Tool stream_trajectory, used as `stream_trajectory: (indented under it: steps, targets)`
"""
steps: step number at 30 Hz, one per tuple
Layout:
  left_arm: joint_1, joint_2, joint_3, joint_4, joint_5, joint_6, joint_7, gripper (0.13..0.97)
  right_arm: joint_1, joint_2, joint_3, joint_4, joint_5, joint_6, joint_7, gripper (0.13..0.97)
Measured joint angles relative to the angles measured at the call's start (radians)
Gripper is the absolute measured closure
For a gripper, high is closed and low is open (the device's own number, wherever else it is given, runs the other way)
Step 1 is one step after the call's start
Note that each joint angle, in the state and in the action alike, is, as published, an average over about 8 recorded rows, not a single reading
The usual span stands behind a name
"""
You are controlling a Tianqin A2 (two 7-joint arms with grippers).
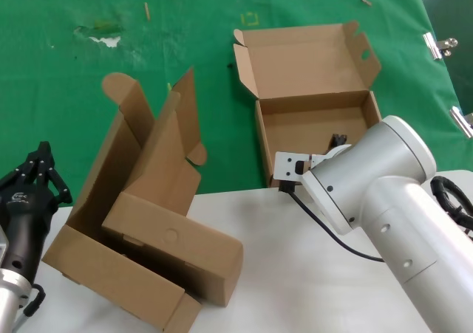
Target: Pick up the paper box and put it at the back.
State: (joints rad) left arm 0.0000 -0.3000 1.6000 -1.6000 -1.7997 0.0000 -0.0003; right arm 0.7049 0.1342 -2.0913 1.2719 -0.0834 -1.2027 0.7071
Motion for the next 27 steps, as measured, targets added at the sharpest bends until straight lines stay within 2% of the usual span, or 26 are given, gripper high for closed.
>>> stream_trajectory:
  steps: [3,6,11,12,17,20,22,27]
  targets:
    - [0.000,0.000,0.000,0.000,0.000,0.000,0.000,0.957,-0.009,-0.001,0.010,0.039,0.010,-0.009,-0.005,0.820]
    - [0.000,0.000,0.000,0.000,0.000,0.000,0.000,0.957,-0.024,0.014,0.026,0.120,0.041,-0.041,-0.025,0.757]
    - [0.000,0.000,0.000,0.000,0.000,0.000,0.000,0.957,-0.066,0.067,0.071,0.323,0.127,-0.127,-0.071,0.653]
    - [0.000,0.000,0.000,0.000,0.000,0.000,0.000,0.957,-0.077,0.079,0.083,0.366,0.142,-0.142,-0.076,0.653]
    - [0.000,0.000,0.000,0.000,0.000,0.000,0.000,0.957,-0.148,0.126,0.169,0.564,0.191,-0.179,-0.073,0.517]
    - [0.000,0.000,0.000,0.000,0.000,0.000,0.000,0.957,-0.195,0.137,0.239,0.662,0.198,-0.163,-0.054,0.436]
    - [0.000,0.000,0.000,0.000,0.000,0.000,0.000,0.957,-0.221,0.133,0.294,0.709,0.204,-0.133,-0.037,0.415]
    - [0.000,0.000,0.000,0.000,0.000,0.000,0.000,0.957,-0.266,0.101,0.440,0.767,0.267,-0.006,-0.001,0.309]
